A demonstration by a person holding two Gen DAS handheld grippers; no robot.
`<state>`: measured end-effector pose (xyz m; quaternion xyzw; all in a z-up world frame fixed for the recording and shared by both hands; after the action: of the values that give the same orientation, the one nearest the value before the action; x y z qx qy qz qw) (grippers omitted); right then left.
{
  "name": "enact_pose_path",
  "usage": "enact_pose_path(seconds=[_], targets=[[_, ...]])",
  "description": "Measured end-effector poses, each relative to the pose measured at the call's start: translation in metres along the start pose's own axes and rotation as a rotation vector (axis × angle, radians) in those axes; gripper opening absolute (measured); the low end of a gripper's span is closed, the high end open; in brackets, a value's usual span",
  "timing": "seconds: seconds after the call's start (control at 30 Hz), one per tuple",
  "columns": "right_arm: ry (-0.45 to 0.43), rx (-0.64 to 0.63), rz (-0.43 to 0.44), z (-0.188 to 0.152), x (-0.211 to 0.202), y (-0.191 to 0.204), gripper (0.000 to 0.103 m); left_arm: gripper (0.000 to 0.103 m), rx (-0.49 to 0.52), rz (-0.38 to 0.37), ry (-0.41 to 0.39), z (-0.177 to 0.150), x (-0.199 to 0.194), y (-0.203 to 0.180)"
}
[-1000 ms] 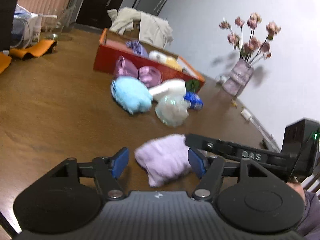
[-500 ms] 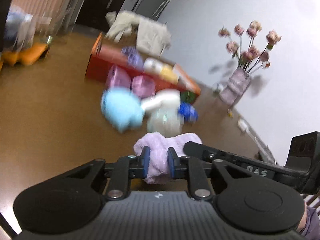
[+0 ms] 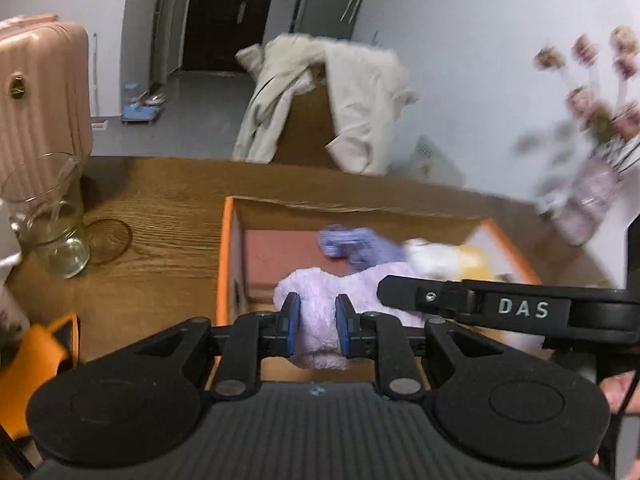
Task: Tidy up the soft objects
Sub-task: 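Carry the lavender towel roll into the box and open both grippers, then move both grippers back to the pink satin pouch on the table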
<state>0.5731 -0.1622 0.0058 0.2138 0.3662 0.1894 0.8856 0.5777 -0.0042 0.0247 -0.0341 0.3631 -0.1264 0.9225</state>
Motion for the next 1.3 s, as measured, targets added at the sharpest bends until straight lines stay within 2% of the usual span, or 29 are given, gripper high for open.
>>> enact_pose_path(seconds=[0.07, 0.13, 0.17, 0.2, 0.23, 0.3, 0.47, 0.5, 0.67, 0.7, 0.8, 0.87, 0.93, 1.13, 1.3], targets=[[0.022, -0.016, -0.051, 0.002, 0.026, -0.005, 0.031, 0.020, 0.017, 0.051, 0.023, 0.001, 0.021, 0.006], [0.057, -0.028, -0.094, 0.000, 0.044, -0.009, 0.037, 0.024, 0.027, 0.072, 0.013, -0.001, 0.027, 0.012], [0.066, -0.030, -0.104, -0.001, 0.049, -0.012, 0.042, 0.028, 0.013, 0.069, 0.003, -0.002, 0.026, 0.017], [0.068, -0.025, -0.109, -0.001, 0.051, -0.014, 0.053, 0.033, 0.000, 0.055, -0.007, -0.002, 0.022, 0.020], [0.067, -0.014, -0.104, -0.001, 0.051, -0.016, 0.063, 0.033, -0.005, 0.046, -0.017, -0.003, 0.017, 0.021], [0.070, 0.017, -0.080, 0.000, 0.044, -0.019, 0.066, 0.034, 0.002, 0.036, -0.043, -0.003, 0.002, 0.024], [0.022, -0.001, -0.062, 0.009, -0.008, -0.015, 0.068, 0.050, 0.064, 0.068, -0.103, 0.001, -0.044, 0.020], [0.003, -0.020, -0.055, 0.009, -0.025, -0.011, 0.072, 0.056, 0.080, 0.070, -0.115, -0.001, -0.058, 0.018], [-0.082, -0.196, -0.053, -0.003, -0.117, 0.016, 0.079, 0.069, 0.141, 0.082, -0.202, -0.017, -0.133, 0.007], [-0.105, -0.235, -0.048, -0.010, -0.138, 0.023, 0.080, 0.074, 0.149, 0.081, -0.226, -0.020, -0.147, 0.005], [-0.159, -0.294, -0.040, -0.033, -0.188, 0.036, 0.080, 0.078, 0.174, 0.097, -0.287, -0.037, -0.190, -0.004], [-0.199, -0.318, -0.036, -0.046, -0.218, 0.040, 0.080, 0.084, 0.199, 0.116, -0.328, -0.054, -0.216, -0.012], [-0.230, -0.346, -0.042, -0.068, -0.241, 0.045, 0.080, 0.084, 0.218, 0.129, -0.364, -0.073, -0.237, -0.020], [-0.276, -0.427, -0.079, -0.152, -0.282, 0.054, 0.080, 0.092, 0.187, 0.100, -0.418, -0.149, -0.289, -0.042], [-0.241, -0.414, -0.084, -0.219, -0.300, 0.047, 0.081, 0.096, 0.080, 0.097, -0.401, -0.216, -0.308, -0.046]])
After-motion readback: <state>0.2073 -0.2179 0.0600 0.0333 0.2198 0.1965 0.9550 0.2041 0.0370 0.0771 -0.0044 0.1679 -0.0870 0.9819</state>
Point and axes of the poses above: each gripper's, at about its wrist camera, not at the fingertips, and x roughly the way its jaws point, y to its left, z to its top, the point moved 6 cm from there along x, roughly the way its jaws point, and after that the axes turned 2 degrees about z, right-handed, at the moved point
